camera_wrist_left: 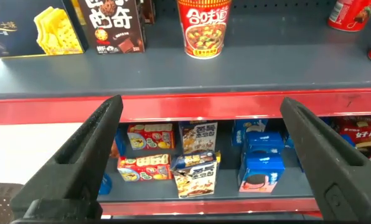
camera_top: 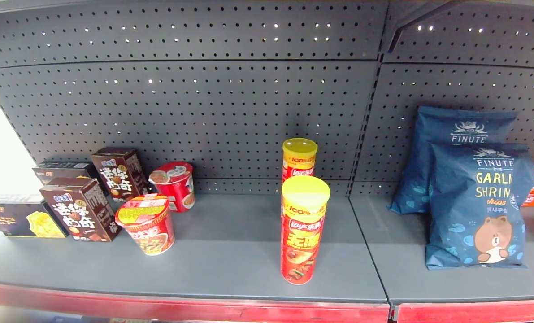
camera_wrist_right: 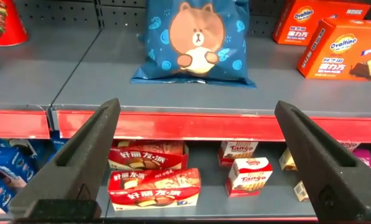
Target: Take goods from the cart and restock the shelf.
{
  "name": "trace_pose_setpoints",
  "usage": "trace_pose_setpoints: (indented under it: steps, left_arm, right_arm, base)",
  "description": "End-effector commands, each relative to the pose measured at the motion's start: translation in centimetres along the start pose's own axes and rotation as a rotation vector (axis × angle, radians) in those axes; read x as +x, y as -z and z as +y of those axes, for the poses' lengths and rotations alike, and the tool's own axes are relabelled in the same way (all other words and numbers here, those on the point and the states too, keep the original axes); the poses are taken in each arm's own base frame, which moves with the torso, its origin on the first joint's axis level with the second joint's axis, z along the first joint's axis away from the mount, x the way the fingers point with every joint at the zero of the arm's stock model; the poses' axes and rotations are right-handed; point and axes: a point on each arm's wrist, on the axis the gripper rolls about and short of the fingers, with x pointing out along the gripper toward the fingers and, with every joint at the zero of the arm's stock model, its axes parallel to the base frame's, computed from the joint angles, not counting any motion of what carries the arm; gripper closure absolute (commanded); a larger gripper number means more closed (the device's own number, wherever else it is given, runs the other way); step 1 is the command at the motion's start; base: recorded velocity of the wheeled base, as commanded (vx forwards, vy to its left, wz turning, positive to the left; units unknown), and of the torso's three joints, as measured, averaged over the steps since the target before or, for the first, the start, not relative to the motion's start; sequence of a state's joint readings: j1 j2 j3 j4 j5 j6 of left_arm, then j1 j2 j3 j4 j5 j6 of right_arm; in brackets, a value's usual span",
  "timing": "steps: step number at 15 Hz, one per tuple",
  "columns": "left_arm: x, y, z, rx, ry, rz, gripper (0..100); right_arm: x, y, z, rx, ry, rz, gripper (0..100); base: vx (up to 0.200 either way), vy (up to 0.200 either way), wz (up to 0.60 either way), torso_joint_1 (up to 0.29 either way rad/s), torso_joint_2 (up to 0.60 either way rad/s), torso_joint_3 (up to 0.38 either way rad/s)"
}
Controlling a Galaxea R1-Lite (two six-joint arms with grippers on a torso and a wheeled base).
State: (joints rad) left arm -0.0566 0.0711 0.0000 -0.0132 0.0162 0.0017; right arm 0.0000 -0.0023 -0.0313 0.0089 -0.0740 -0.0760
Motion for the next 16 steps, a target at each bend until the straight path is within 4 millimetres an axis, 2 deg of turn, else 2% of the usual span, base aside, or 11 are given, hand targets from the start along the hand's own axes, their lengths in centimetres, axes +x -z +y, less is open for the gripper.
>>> trace_pose_setpoints:
  steps: [1, 3, 16]
  left_arm:
    - [0.03, -0.02, 0.00, 0.000, -0.001, 0.003, 0]
    - [0.03, -0.02, 0.00, 0.001, -0.001, 0.003, 0]
    - [0.03, -0.02, 0.01, 0.000, -0.004, 0.003, 0]
  right_arm:
    - [0.01, -0.03, 0.01, -0.001, -0.004, 0.001, 0]
    - [0.01, -0.03, 0.03, -0.001, -0.016, 0.000, 0]
    - [0.01, -0.05, 0.03, -0.002, -0.016, -0.001, 0]
  base:
    - [0.000, 0.000, 0.00, 0.000, 0.00, 0.000]
    - [0.000, 0.000, -0.60, 0.002, 0.00, 0.007]
    - [0.000, 0.000, 0.00, 0.000, 0.00, 0.000]
